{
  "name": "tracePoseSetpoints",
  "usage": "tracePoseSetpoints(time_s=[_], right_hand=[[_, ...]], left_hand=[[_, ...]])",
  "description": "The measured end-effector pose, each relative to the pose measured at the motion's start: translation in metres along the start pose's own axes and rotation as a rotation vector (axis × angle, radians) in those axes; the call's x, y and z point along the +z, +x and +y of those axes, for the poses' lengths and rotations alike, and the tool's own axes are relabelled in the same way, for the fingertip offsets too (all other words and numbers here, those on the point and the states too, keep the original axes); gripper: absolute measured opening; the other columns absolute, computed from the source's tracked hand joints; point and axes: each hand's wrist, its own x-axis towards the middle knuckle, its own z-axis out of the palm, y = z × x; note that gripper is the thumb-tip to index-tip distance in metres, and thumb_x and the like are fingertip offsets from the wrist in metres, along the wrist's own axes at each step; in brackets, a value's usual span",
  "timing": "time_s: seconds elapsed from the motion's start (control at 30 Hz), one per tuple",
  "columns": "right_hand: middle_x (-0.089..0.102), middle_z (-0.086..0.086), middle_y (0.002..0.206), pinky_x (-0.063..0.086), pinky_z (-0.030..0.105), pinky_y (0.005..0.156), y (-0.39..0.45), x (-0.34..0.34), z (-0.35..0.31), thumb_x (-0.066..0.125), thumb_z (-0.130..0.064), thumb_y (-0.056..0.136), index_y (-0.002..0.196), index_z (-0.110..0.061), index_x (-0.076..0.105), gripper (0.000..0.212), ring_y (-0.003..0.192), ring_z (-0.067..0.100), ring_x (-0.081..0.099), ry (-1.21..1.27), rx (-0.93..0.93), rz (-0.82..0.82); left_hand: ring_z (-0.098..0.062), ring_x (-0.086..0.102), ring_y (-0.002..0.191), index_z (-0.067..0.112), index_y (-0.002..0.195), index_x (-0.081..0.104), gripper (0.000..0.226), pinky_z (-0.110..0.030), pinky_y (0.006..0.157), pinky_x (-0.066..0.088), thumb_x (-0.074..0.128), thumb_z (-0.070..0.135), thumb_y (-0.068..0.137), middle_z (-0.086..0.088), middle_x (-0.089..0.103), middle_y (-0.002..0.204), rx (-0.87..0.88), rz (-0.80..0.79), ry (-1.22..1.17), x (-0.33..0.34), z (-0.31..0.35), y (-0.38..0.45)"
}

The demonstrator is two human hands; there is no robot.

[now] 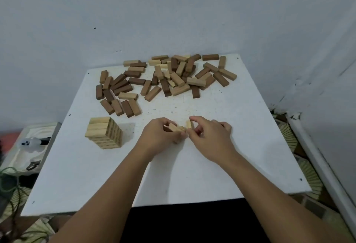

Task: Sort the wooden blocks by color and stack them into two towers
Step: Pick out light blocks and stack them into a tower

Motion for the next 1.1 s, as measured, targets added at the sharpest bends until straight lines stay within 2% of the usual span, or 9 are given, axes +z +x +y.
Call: tracePoseSetpoints(time_s=[0.1,0.17,0.33,0.53,0.67,0.73,0.87,1.1], right_hand=[[0.064,-0.015,0.082,0.022,0.033,0.103,-0.009,0.0,-0.001,0.055,-0.049,0.1,0.137,-0.041,0.058,0.039,0.095,0.006,0.053,0.035,-0.034,-0.042],[0.063,-0.016,0.081,0.024,0.034,0.109,-0.01,0.0,0.002,0.059,-0.047,0.098,0.134,-0.041,0.061,0.037,0.093,0.003,0.052,0.061,-0.049,-0.031],[0.06,-0.018,0.083,0.024,0.031,0.111,-0.014,0.002,0.002,0.06,-0.046,0.094,0.133,-0.043,0.061,0.039,0.092,0.002,0.053,0.055,-0.096,0.007],[0.051,-0.024,0.092,0.022,0.028,0.109,-0.015,0.001,0.005,0.055,-0.069,0.078,0.139,-0.05,0.053,0.064,0.1,0.003,0.045,-0.015,-0.177,-0.075],[0.051,-0.025,0.096,0.023,0.028,0.108,-0.011,0.001,0.009,0.056,-0.074,0.072,0.143,-0.047,0.05,0.076,0.103,0.005,0.044,-0.031,-0.17,-0.122],[0.052,-0.025,0.097,0.023,0.028,0.107,-0.01,0.001,0.011,0.062,-0.07,0.074,0.142,-0.047,0.052,0.073,0.102,0.005,0.044,-0.014,-0.165,-0.129],[0.056,-0.024,0.098,0.025,0.026,0.104,-0.008,0.0,0.013,0.074,-0.058,0.081,0.137,-0.048,0.056,0.06,0.099,-0.003,0.044,0.036,-0.154,-0.131],[0.056,-0.024,0.097,0.025,0.027,0.105,-0.008,0.004,0.015,0.073,-0.058,0.078,0.135,-0.05,0.058,0.059,0.098,-0.001,0.044,0.048,-0.147,-0.113]], left_hand=[[-0.014,0.073,0.083,0.029,0.109,0.069,0.043,-0.023,0.069,0.047,0.093,0.033,0.074,0.002,0.078,0.087,0.047,-0.015,0.021,-0.007,-0.007,-0.012],[-0.012,0.073,0.088,0.029,0.116,0.068,0.054,-0.023,0.077,0.051,0.097,0.031,0.069,0.003,0.078,0.095,0.076,-0.062,-0.033,-0.013,-0.013,-0.017],[-0.008,0.063,0.086,0.024,0.125,0.069,0.06,-0.024,0.088,0.055,0.095,0.014,0.072,0.002,0.075,0.109,0.172,-0.114,-0.081,-0.02,-0.033,-0.019],[-0.001,0.053,0.074,0.03,0.131,0.067,0.061,-0.022,0.077,0.05,0.09,0.013,0.077,0.002,0.068,0.108,0.203,-0.122,0.046,-0.013,-0.032,-0.011],[-0.003,0.054,0.073,0.027,0.134,0.068,0.059,-0.024,0.074,0.051,0.088,0.013,0.08,0.008,0.068,0.103,0.206,-0.141,0.096,-0.016,-0.029,-0.006],[-0.003,0.055,0.074,0.029,0.135,0.067,0.062,-0.023,0.074,0.05,0.088,0.013,0.08,0.013,0.068,0.101,0.191,-0.159,0.113,-0.019,-0.027,-0.005],[-0.004,0.054,0.075,0.032,0.137,0.064,0.065,-0.018,0.07,0.047,0.089,0.012,0.08,0.01,0.067,0.104,0.17,-0.179,0.13,-0.022,-0.023,-0.002],[-0.002,0.054,0.069,0.032,0.115,0.073,0.051,-0.017,0.063,0.048,0.094,0.016,0.071,0.004,0.067,0.103,0.171,-0.143,0.127,-0.017,-0.024,-0.003]])
